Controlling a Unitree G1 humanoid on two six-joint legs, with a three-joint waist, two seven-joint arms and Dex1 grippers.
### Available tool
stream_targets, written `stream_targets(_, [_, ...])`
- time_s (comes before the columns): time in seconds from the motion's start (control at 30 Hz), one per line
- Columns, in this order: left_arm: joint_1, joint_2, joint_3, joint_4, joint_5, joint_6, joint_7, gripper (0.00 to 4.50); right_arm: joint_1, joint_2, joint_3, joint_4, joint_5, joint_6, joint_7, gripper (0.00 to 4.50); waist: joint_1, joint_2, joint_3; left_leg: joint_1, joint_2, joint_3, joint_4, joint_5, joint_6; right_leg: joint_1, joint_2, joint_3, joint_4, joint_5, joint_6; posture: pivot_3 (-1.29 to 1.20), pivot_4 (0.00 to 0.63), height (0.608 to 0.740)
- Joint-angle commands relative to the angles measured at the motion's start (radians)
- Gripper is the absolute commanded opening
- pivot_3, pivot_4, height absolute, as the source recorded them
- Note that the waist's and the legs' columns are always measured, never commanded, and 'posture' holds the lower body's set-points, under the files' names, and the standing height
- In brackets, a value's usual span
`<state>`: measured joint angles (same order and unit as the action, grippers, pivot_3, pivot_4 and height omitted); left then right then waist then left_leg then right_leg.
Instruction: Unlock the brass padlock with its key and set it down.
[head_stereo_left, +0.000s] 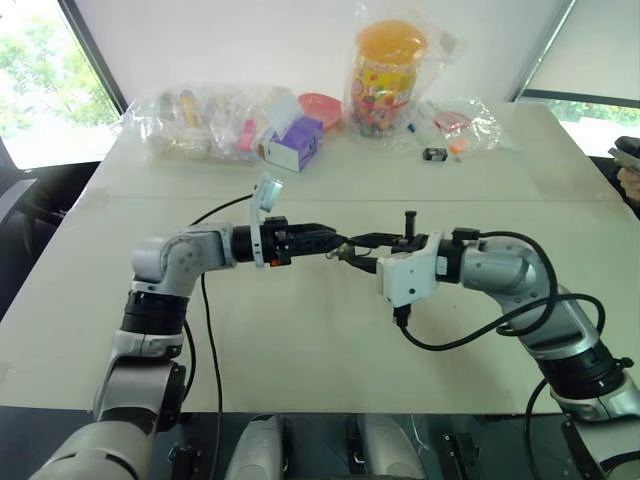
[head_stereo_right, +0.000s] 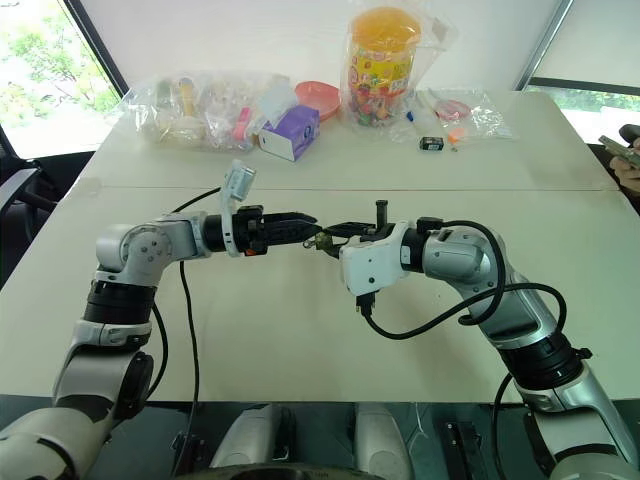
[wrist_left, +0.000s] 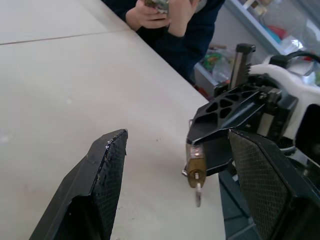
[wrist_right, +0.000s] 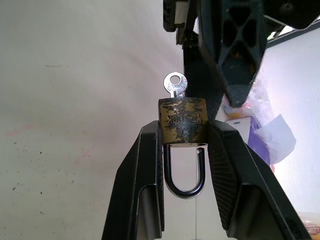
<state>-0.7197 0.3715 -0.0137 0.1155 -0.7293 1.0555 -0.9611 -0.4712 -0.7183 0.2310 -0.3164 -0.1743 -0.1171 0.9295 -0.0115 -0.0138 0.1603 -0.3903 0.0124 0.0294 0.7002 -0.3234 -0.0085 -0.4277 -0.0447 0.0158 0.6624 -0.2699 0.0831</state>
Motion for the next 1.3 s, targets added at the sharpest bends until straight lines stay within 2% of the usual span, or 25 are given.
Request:
stream_targets(0.03, [0.005,0.005,-0.033,-0.029,0.017,-0.024,-0.011,3.3,-0.005,-0.009,-0.017,-0.015,0.005,-0.02,-0.007,0.66,0.0,0.0,0.0,0.0,0.0,0.0,0.0,0.0,0.0,0.0,0.0,0.0,0.0,0.0,0.0,0.0,0.15,0.735])
stream_targets(0.43, [0.001,-0.018,-0.039,-0.003,0.046,-0.06,0.008,3.3,-0.009,-0.01,-0.016,-0.014,0.004,-0.02,-0.009,0.66,0.0,0.0,0.0,0.0,0.0,0.0,0.0,0.0,0.0,0.0,0.0,0.0,0.0,0.0,0.0,0.0,0.15,0.735])
stream_targets(0.47, [-0.001,-0.02,-0.037,-0.002,0.045,-0.06,0.009,2.8,-0.009,-0.01,-0.016,-0.014,0.004,-0.019,-0.009,0.66,0.001,0.0,0.0,0.0,0.0,0.0,0.0,0.0,0.0,0.0,0.0,0.0,0.0,0.0,0.0,0.0,0.15,0.735])
stream_targets(0.53, [-0.001,-0.021,-0.035,-0.004,0.045,-0.059,0.008,2.21,-0.008,-0.01,-0.017,-0.015,0.004,-0.019,-0.009,0.66,0.0,0.0,0.0,0.0,0.0,0.0,0.0,0.0,0.0,0.0,0.0,0.0,0.0,0.0,0.0,0.0,0.15,0.735])
stream_targets(0.67, [0.0,-0.017,-0.031,-0.009,0.037,-0.054,0.004,0.06,-0.009,-0.008,-0.017,-0.011,0.002,-0.019,-0.008,0.66,0.0,0.0,0.0,0.0,0.0,0.0,0.0,0.0,0.0,0.0,0.0,0.0,0.0,0.0,0.0,0.0,0.15,0.735])
stream_targets(0.93, [-0.006,0.016,-0.04,-0.029,0.019,-0.036,-0.027,0.02,-0.004,-0.012,-0.015,-0.009,0.025,0.02,0.015,0.66,0.0,0.0,0.0,0.0,0.0,0.0,0.0,0.0,0.0,0.0,0.0,0.0,0.0,0.0,0.0,0.0,0.15,0.735])
stream_targets(1.0, [-0.009,0.023,-0.048,-0.032,0.024,-0.042,-0.04,0.0,-0.004,-0.01,-0.021,-0.01,0.035,0.056,0.017,1.72,0.0,0.0,0.0,0.0,0.0,0.0,0.0,0.0,0.0,0.0,0.0,0.0,0.0,0.0,0.0,0.0,0.15,0.735])
stream_targets(1.07, [-0.011,0.027,-0.054,-0.031,0.029,-0.048,-0.048,0.0,0.001,-0.017,-0.024,-0.019,0.05,0.105,0.035,2.53,-0.001,0.0,0.0,0.0,0.0,0.0,0.0,0.0,0.0,0.0,0.0,0.0,0.0,0.0,0.0,0.0,0.15,0.735])
stream_targets(1.1, [-0.013,0.03,-0.058,-0.03,0.032,-0.053,-0.053,0.0,0.007,-0.024,-0.026,-0.026,0.06,0.13,0.047,3.16,0.0,0.0,0.0,0.0,0.0,0.0,0.0,0.0,0.0,0.0,0.0,0.0,0.0,0.0,0.0,0.0,0.15,0.735])
stream_targets(1.2, [-0.016,0.054,-0.079,-0.019,0.061,-0.09,-0.085,0.0,0.031,-0.041,-0.055,-0.067,0.119,0.224,0.078,4.47,0.004,0.0,0.0,0.0,0.0,0.0,0.0,0.0,0.0,0.0,0.0,0.0,0.0,0.0,0.0,0.0,0.15,0.735])
stream_targets(1.27, [-0.023,0.064,-0.091,-0.002,0.082,-0.114,-0.1,0.0,0.042,-0.044,-0.085,-0.095,0.178,0.31,0.089,4.47,0.002,0.0,0.0,0.0,0.0,0.0,0.0,0.0,0.0,0.0,0.0,0.0,0.0,0.0,0.0,0.0,0.15,0.735])
stream_targets(1.3, [-0.027,0.069,-0.099,0.006,0.095,-0.132,-0.111,0.0,0.047,-0.043,-0.102,-0.109,0.218,0.351,0.096,4.28,0.002,0.0,0.0,0.0,0.0,0.0,0.0,0.0,0.0,0.0,0.0,0.0,0.0,0.0,0.0,0.0,0.15,0.735])
